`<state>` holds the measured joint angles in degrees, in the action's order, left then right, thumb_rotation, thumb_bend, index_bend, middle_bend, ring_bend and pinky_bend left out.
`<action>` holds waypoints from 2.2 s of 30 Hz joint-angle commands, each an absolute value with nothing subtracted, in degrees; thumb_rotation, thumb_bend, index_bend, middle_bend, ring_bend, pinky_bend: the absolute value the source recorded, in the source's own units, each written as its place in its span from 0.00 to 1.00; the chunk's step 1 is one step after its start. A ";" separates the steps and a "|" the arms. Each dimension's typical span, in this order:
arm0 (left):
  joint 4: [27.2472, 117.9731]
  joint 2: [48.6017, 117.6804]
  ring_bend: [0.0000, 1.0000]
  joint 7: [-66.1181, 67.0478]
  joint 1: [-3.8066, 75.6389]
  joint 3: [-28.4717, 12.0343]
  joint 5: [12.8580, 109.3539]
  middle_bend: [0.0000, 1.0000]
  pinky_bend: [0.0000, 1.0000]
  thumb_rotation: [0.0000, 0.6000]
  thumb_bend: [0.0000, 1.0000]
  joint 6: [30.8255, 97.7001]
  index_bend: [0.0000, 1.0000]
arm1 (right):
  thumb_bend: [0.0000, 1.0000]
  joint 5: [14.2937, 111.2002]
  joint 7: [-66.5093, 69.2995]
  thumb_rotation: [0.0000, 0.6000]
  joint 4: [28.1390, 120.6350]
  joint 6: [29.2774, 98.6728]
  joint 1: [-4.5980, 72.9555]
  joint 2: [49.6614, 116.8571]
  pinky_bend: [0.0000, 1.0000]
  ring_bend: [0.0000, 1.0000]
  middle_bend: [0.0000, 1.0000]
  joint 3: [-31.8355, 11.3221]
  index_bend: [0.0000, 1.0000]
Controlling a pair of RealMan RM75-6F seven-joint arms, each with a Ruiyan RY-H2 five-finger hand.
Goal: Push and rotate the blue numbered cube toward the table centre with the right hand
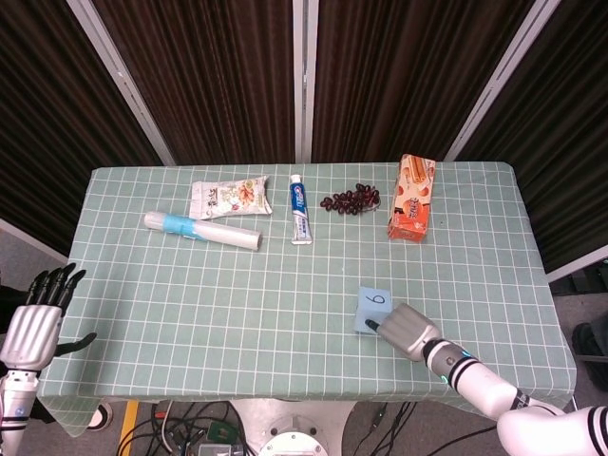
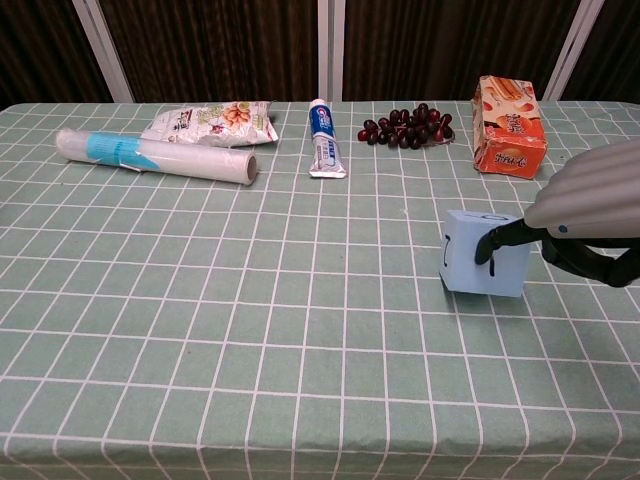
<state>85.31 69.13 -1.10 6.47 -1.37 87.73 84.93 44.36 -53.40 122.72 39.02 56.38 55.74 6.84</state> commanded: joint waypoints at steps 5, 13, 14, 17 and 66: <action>85.15 68.87 0.00 -1.43 6.26 -1.47 87.60 0.00 0.00 1.00 0.00 85.27 0.07 | 1.00 34.38 -55.39 1.00 122.02 39.20 65.93 59.21 0.76 0.80 0.88 9.00 0.13; 84.83 68.68 0.00 -2.04 6.04 -1.42 87.57 0.00 0.00 1.00 0.00 85.43 0.07 | 1.00 28.91 -55.33 1.00 120.86 40.08 72.47 61.82 0.76 0.80 0.88 11.00 0.13; 84.82 68.65 0.00 -2.12 6.01 -1.44 87.59 0.00 0.00 1.00 0.00 85.50 0.07 | 1.00 28.12 -55.31 1.00 120.56 40.27 73.41 62.19 0.76 0.80 0.88 11.28 0.13; 84.83 68.55 0.00 -2.20 5.94 -1.47 87.62 0.00 0.00 1.00 0.00 85.65 0.07 | 1.00 25.98 -54.74 1.00 119.53 40.33 75.60 63.20 0.76 0.80 0.88 11.71 0.13; 84.81 67.79 0.00 -3.22 5.61 -1.69 87.42 0.00 0.00 1.00 0.00 85.75 0.07 | 1.00 23.90 -29.02 1.00 110.30 27.03 92.09 63.35 0.76 0.82 0.91 21.09 0.05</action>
